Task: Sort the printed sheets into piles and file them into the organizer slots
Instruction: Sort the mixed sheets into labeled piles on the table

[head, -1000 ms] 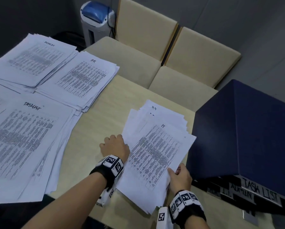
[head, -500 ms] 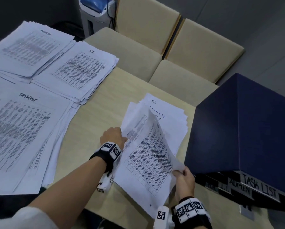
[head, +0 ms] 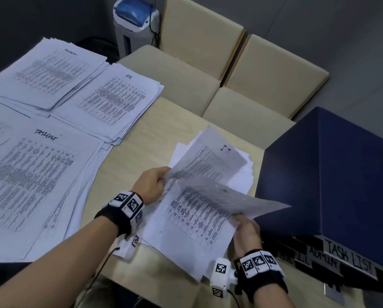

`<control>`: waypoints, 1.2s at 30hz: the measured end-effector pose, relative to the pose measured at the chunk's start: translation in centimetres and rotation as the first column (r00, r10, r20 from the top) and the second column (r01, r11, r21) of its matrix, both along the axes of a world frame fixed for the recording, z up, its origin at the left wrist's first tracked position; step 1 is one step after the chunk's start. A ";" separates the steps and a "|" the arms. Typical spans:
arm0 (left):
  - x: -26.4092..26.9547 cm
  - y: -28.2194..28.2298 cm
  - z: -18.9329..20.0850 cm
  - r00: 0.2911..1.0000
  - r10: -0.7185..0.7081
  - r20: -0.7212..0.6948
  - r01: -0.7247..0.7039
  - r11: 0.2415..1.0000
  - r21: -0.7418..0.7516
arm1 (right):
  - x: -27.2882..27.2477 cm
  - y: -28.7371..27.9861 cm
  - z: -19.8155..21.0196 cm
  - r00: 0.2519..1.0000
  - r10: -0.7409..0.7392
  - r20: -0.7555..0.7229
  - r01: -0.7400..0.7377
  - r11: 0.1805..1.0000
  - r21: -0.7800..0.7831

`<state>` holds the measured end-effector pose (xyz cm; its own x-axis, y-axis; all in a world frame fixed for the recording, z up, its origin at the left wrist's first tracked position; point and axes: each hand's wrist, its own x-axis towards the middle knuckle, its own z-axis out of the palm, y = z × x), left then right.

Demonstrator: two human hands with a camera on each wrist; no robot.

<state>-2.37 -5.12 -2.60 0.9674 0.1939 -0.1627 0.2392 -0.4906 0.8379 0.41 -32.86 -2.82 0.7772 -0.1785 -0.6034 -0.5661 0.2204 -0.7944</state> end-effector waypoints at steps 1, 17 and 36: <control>-0.2 0.1 -0.1 1.000 0.007 -0.022 -0.010 0.989 -0.146 | 0.2 0.0 0.0 1.000 0.011 -0.003 -0.011 1.000 -0.027; 0.5 -1.8 -2.9 0.946 0.115 -0.303 0.014 0.919 0.394 | -1.0 -0.8 -1.6 1.000 0.011 0.028 -0.006 0.986 -0.167; -1.5 1.7 -0.3 0.981 -0.094 -0.167 0.048 0.964 -0.261 | 1.1 1.6 -1.1 0.996 0.070 0.047 -0.069 0.998 -0.015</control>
<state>-3.86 -3.38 -2.92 0.9284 0.0558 -0.3673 0.3673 -0.2874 0.8846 1.54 -31.27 -3.92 0.8158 -0.1314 -0.5632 -0.5410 0.1708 -0.8235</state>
